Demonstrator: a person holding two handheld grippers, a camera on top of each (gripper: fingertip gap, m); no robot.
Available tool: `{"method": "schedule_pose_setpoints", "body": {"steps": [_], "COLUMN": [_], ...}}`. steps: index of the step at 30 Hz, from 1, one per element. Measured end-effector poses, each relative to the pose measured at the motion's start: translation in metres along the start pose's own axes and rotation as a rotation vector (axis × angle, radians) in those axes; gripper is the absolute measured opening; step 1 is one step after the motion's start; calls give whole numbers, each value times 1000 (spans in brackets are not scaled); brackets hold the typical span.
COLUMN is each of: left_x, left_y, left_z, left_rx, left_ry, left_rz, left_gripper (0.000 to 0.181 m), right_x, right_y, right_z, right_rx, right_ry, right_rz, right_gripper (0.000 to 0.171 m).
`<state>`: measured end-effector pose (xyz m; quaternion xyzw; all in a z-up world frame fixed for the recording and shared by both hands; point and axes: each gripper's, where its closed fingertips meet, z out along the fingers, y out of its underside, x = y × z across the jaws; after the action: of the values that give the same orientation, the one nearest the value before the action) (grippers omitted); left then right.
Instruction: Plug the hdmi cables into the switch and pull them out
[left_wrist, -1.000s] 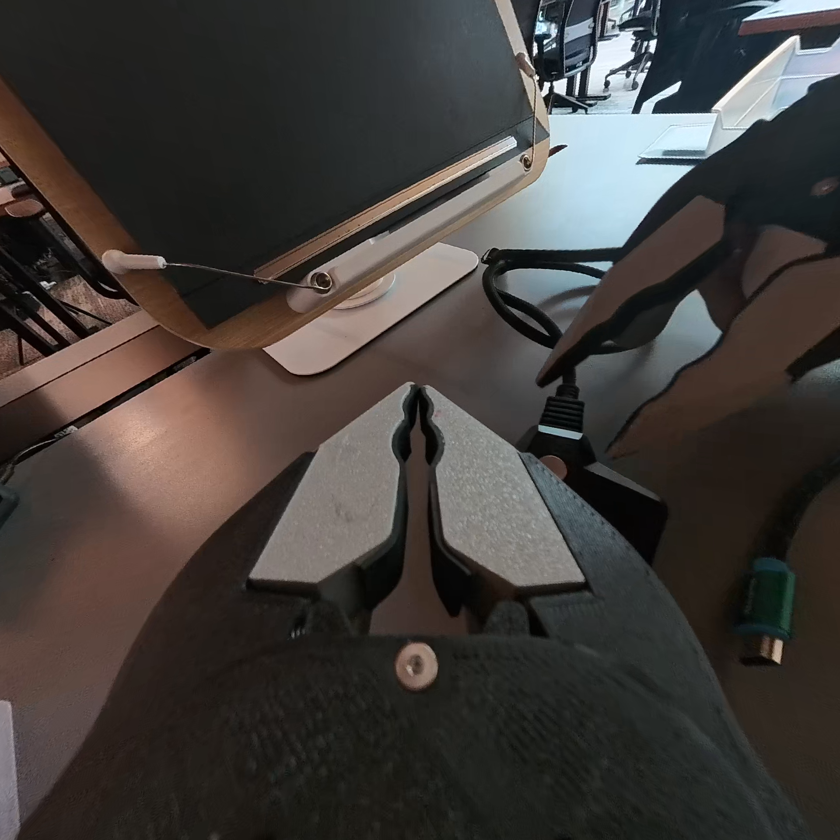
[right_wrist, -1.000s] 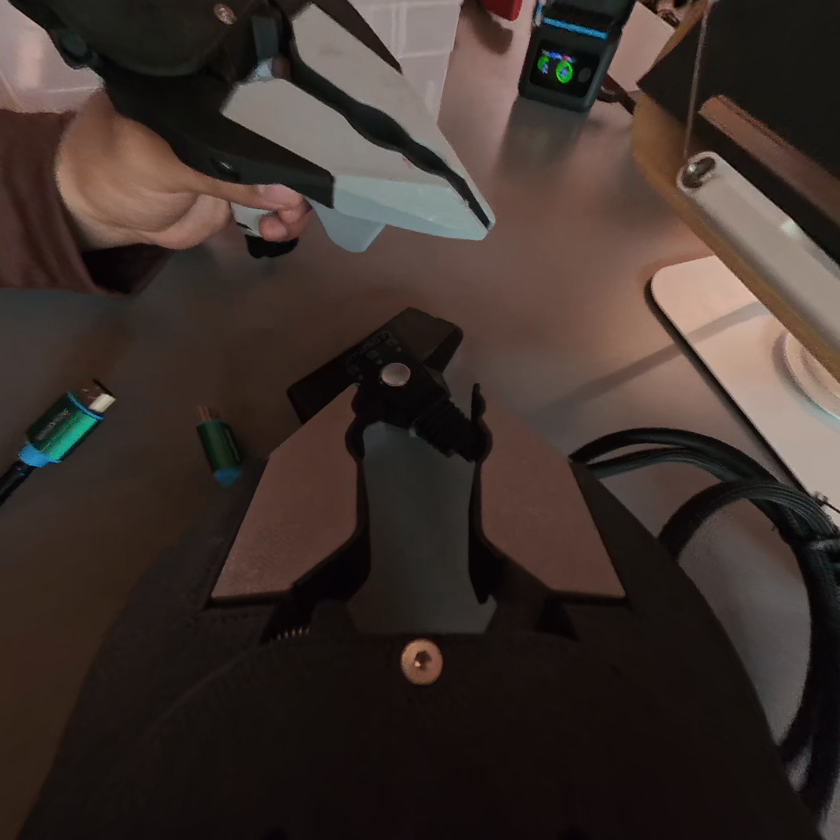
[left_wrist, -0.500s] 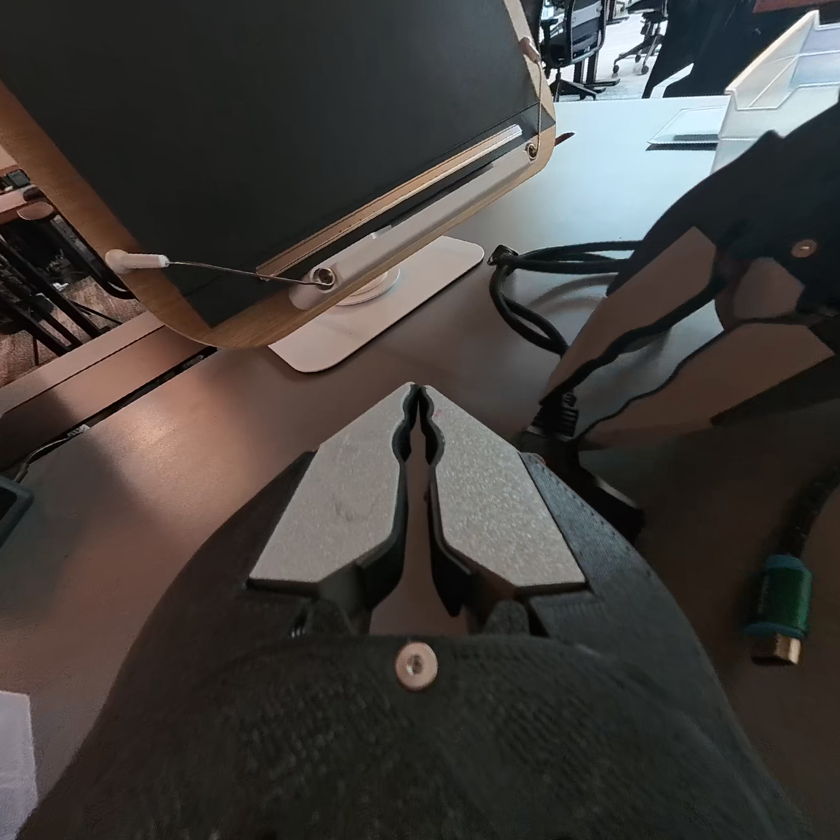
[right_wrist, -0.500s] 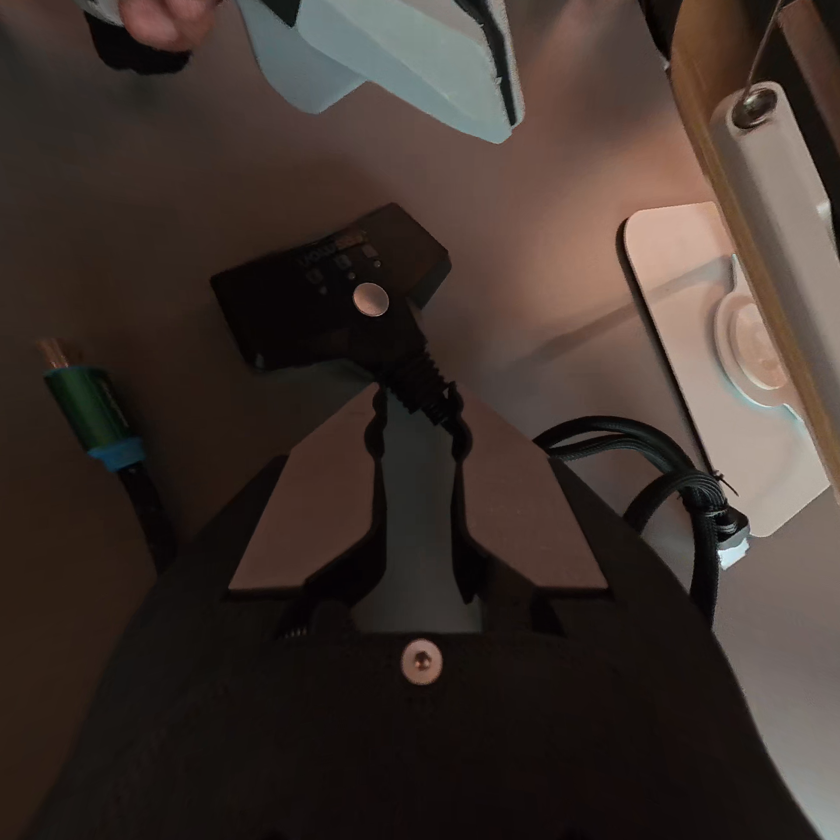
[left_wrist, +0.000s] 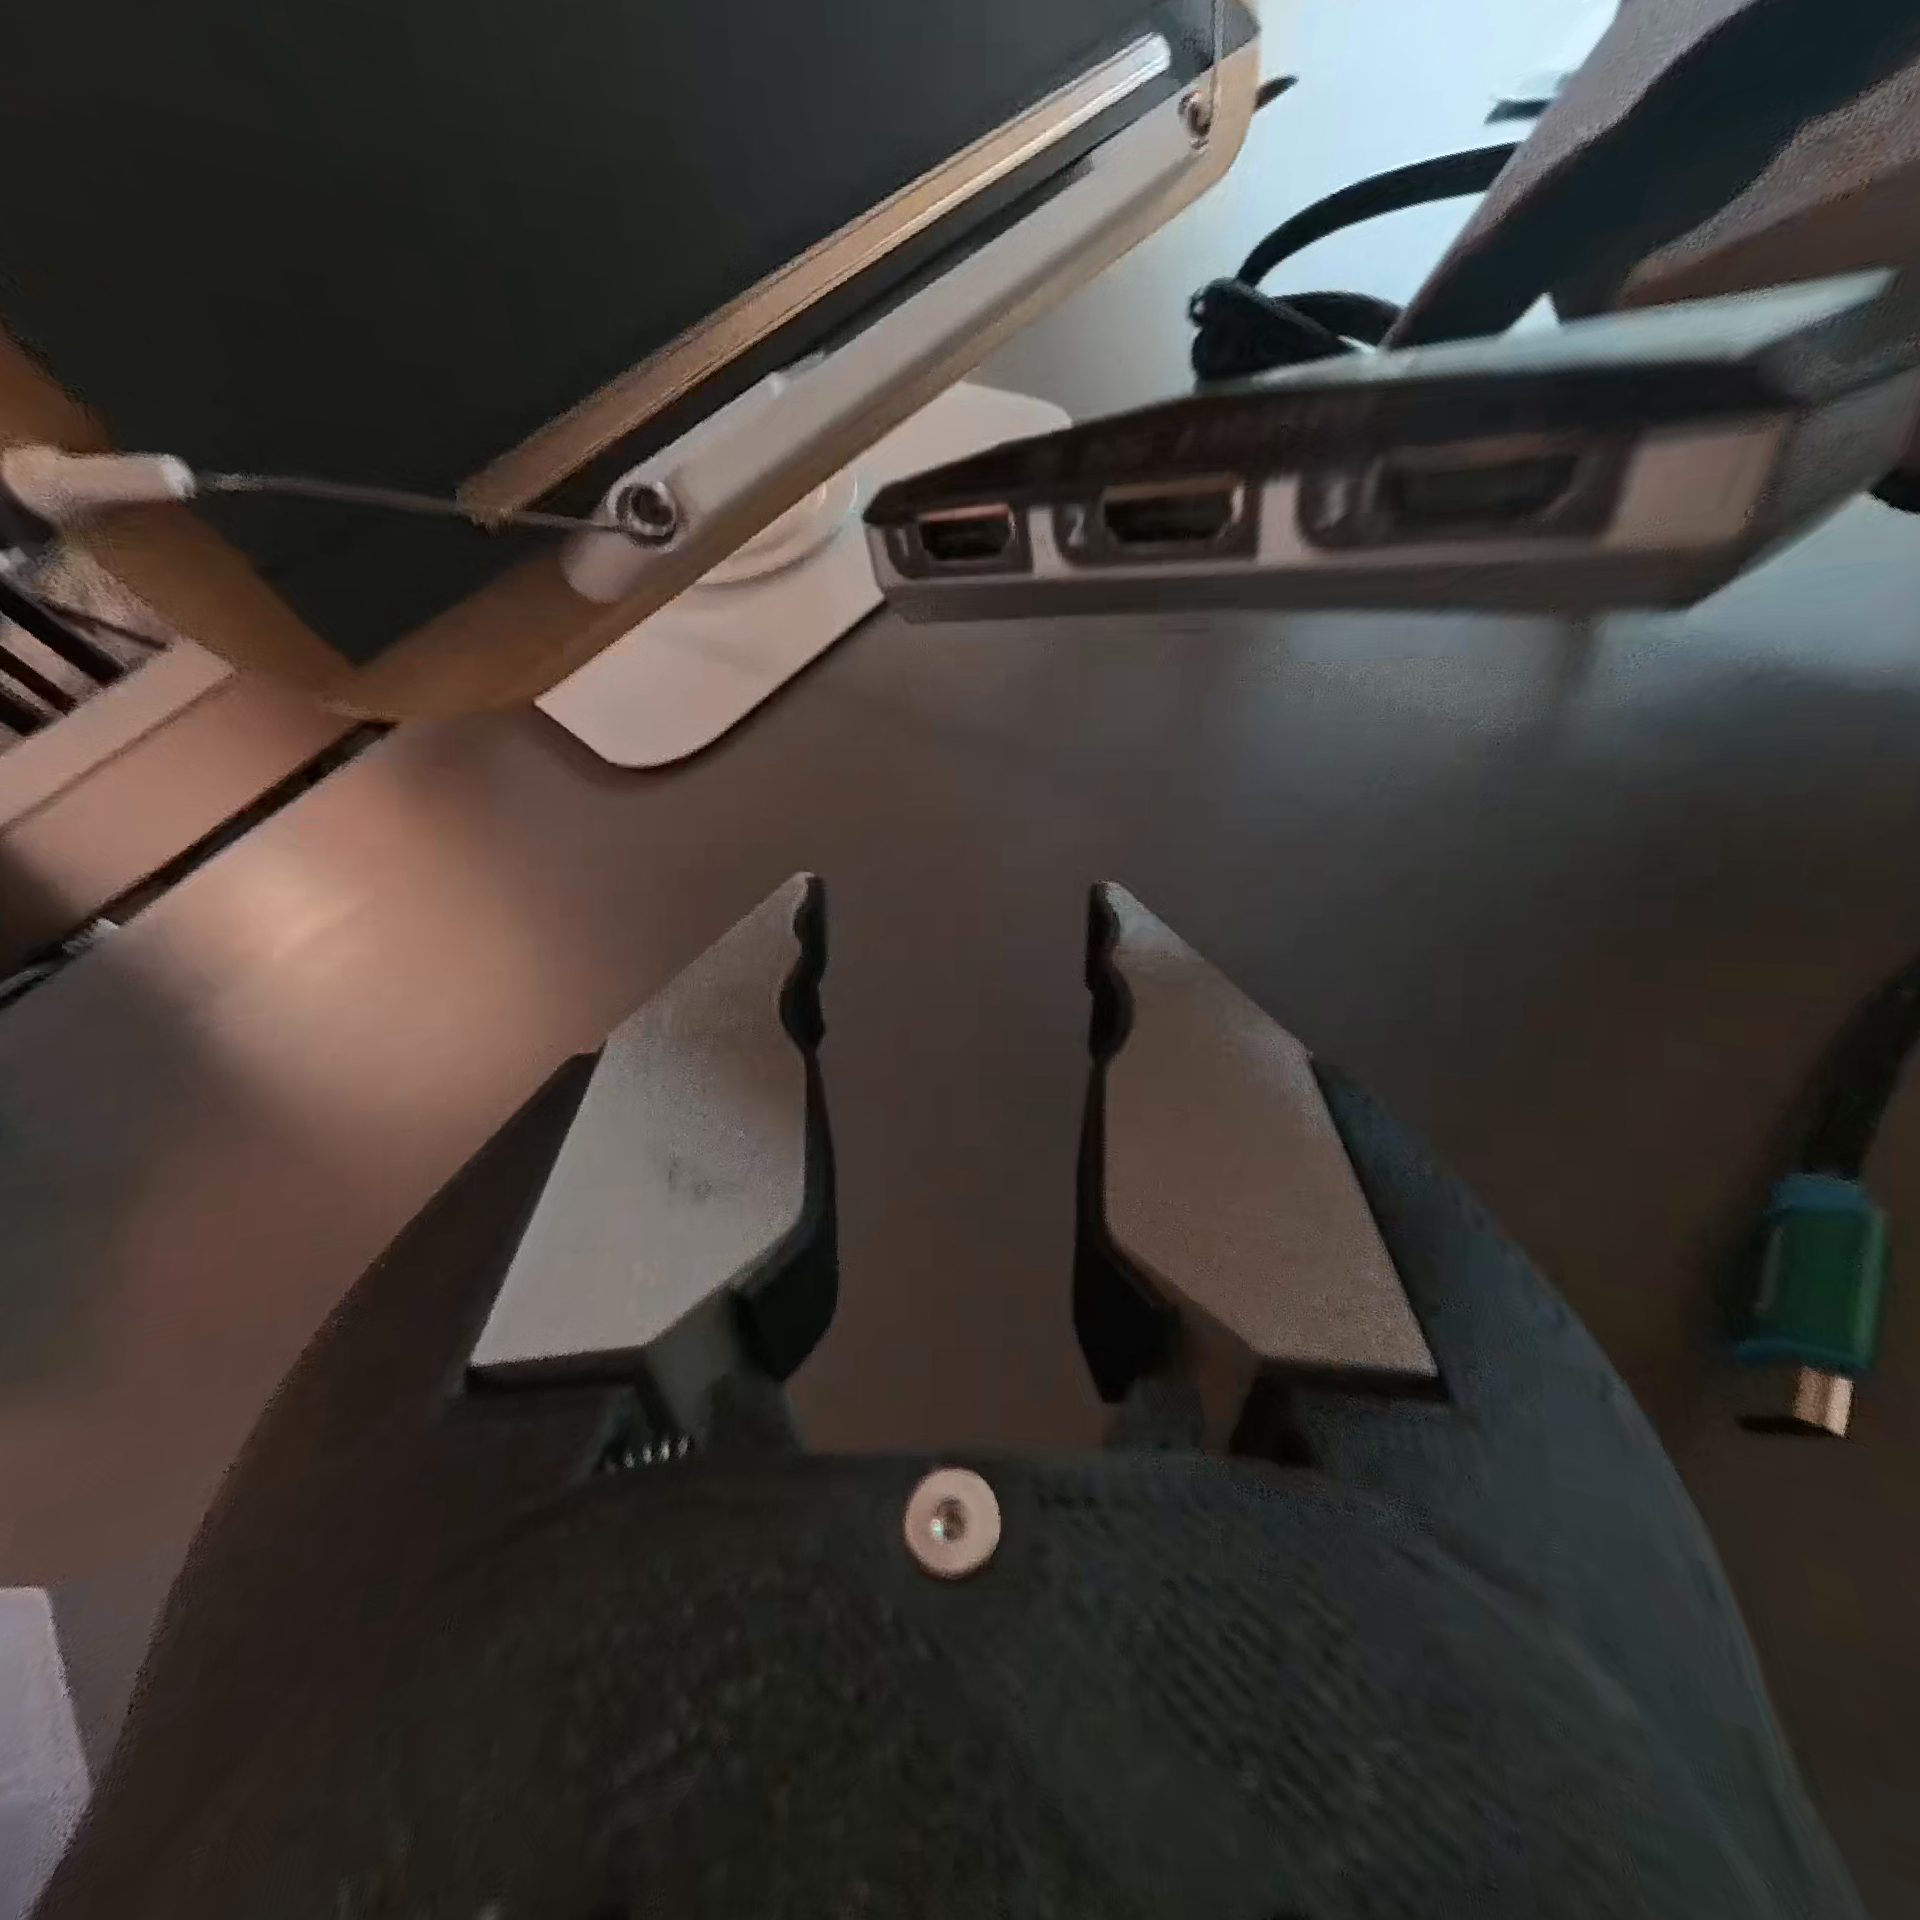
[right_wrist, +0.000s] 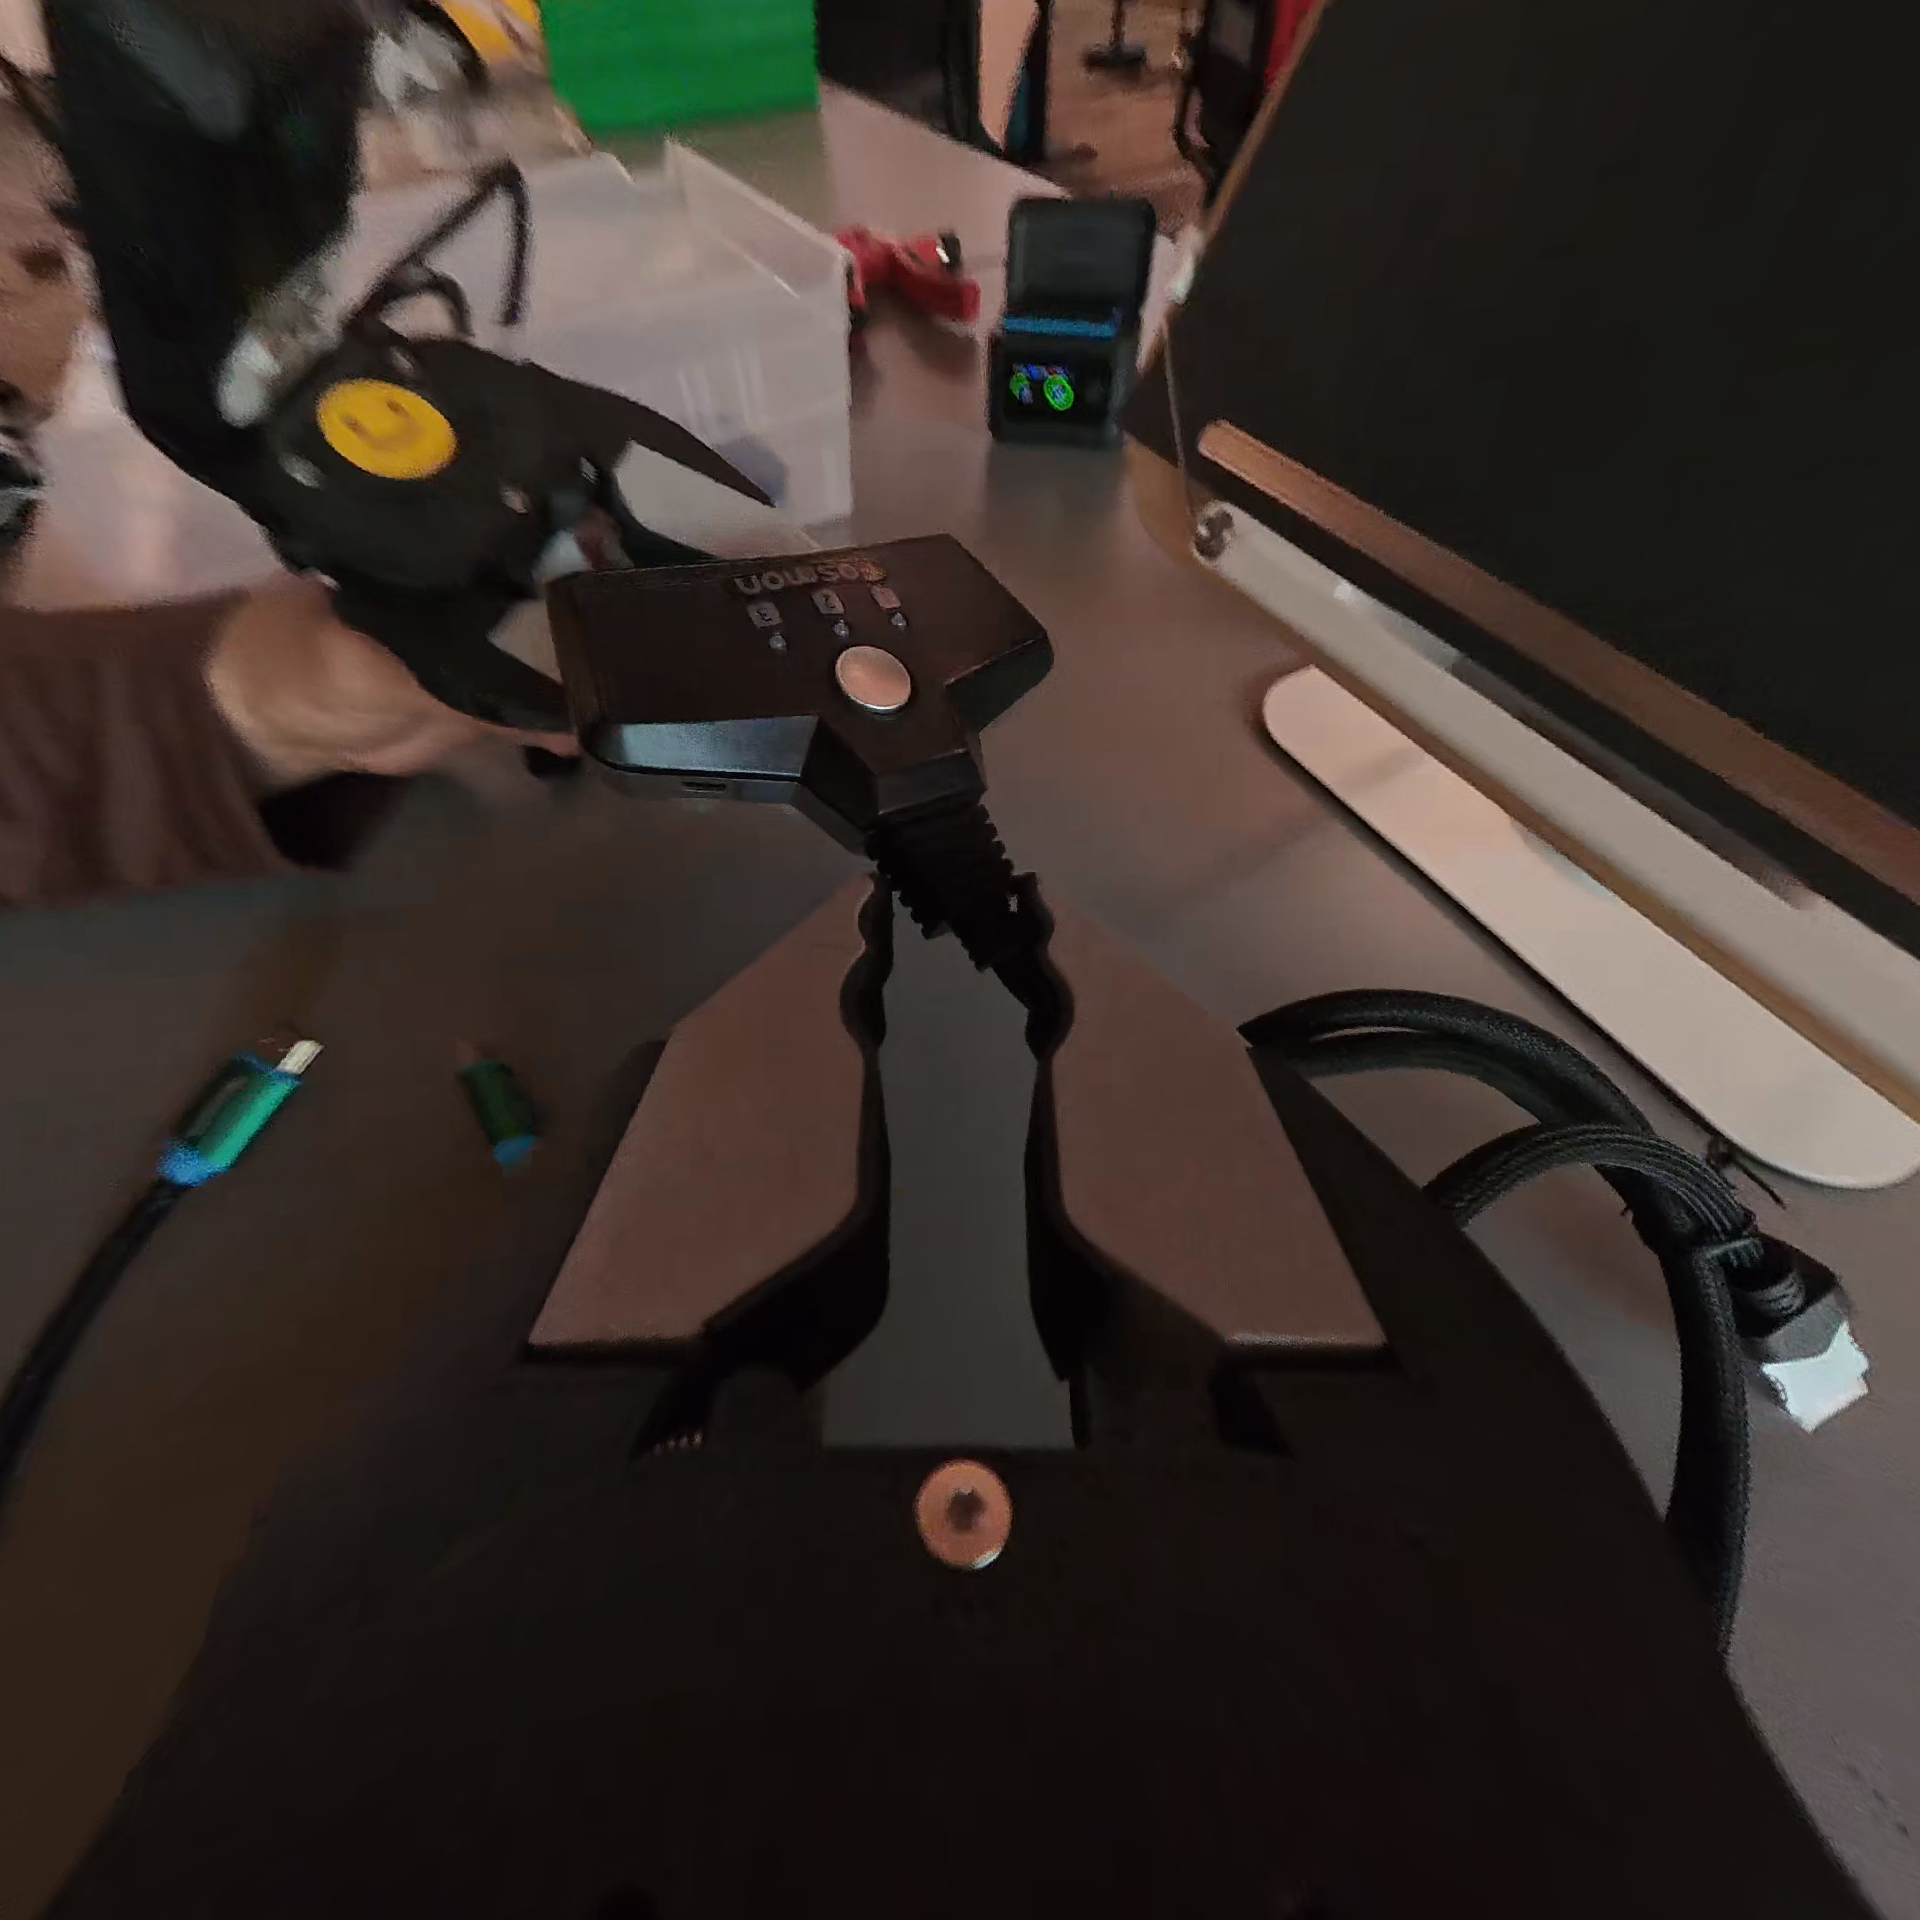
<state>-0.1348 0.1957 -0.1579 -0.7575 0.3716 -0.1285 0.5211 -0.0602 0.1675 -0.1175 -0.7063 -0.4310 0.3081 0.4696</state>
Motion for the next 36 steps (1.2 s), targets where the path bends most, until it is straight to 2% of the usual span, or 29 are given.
{"method": "schedule_pose_setpoints", "body": {"steps": [4,7,9,12,21,28,33,36], "left_x": [13,37,57,66,76,81,97,99], "left_y": [-19,-44,-62,-71,-69,-70,-77,-80], "left_z": [-5,-19,-37,-55,-63,-65,-83,-87], "left_rx": [108,267,402,496,498,500,553,560], "left_ry": [-1,91,179,216,254,224,308,303], "left_rz": [108,160,192,258,333,370,379,406], "left_gripper": [53,57,45,41,36,37,33,33], "right_x": [-22,-45,-59,-70,-77,-78,-93,-96], "right_y": [-12,-12,-12,-17,-12,-10,-14,-16], "right_z": [-12,-16,-17,-24,-27,-30,-41,-43], "right_rx": [65,67,63,97,75,66,97,106], "right_ry": [-149,-268,-340,-424,-499,-504,-646,-675], "right_rz": [-11,-55,-79,-73,-64,-85,-40,-26], "right_gripper": [21,20,21,21,21,22,22,22]}}
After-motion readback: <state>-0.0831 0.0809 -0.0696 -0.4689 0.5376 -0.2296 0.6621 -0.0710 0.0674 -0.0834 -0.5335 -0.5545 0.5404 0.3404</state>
